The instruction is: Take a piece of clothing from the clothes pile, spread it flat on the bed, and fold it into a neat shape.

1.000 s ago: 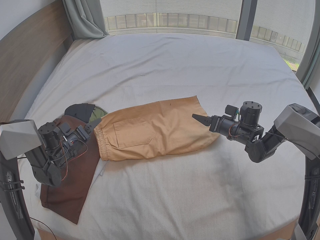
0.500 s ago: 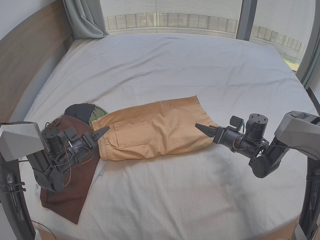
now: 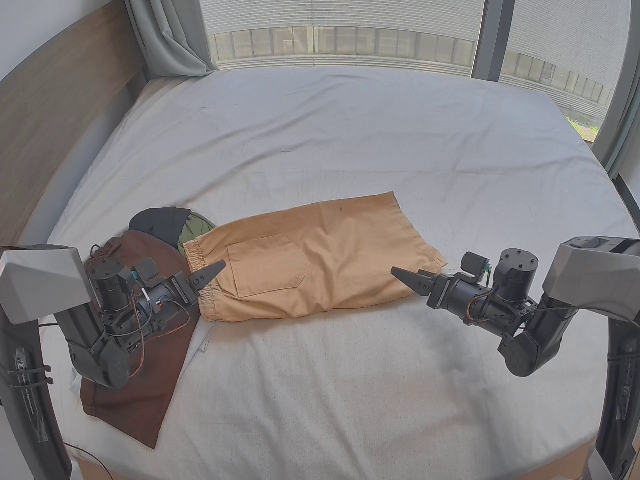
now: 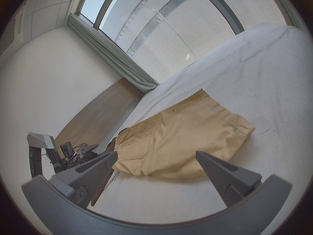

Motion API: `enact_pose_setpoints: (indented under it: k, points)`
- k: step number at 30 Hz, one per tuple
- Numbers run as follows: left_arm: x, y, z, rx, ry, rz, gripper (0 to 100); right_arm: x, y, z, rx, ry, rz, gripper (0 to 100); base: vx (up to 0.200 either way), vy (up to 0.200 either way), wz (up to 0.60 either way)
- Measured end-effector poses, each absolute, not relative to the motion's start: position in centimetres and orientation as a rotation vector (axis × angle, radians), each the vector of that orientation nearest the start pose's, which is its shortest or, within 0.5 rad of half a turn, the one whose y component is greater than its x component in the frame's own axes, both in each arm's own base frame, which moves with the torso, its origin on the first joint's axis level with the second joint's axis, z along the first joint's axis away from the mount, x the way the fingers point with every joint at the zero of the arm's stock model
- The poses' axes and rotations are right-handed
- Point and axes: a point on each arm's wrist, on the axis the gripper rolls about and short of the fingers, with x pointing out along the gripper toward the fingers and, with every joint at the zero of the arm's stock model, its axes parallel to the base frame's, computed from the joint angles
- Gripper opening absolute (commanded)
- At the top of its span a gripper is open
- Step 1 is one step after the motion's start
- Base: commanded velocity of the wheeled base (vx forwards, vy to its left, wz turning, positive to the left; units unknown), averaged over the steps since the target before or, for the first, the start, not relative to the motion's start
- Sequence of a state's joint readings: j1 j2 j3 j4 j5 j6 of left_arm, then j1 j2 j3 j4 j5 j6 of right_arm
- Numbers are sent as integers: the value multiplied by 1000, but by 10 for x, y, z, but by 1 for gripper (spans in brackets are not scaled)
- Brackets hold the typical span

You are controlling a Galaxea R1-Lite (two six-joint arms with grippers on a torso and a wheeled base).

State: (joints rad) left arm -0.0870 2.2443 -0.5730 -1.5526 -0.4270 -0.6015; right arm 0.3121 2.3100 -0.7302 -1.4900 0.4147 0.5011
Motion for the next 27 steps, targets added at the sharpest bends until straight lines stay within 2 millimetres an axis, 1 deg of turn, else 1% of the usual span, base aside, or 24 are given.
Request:
enact_pose_setpoints:
  k: [13, 27]
  points:
    - [339, -45, 39, -580, 281, -474, 100, 358, 127, 15, 489, 330, 674, 100, 0, 0, 0]
    - [339, -44, 39, -579, 278, -471, 100, 362, 132, 0, 537, 398, 655, 100, 0, 0, 0]
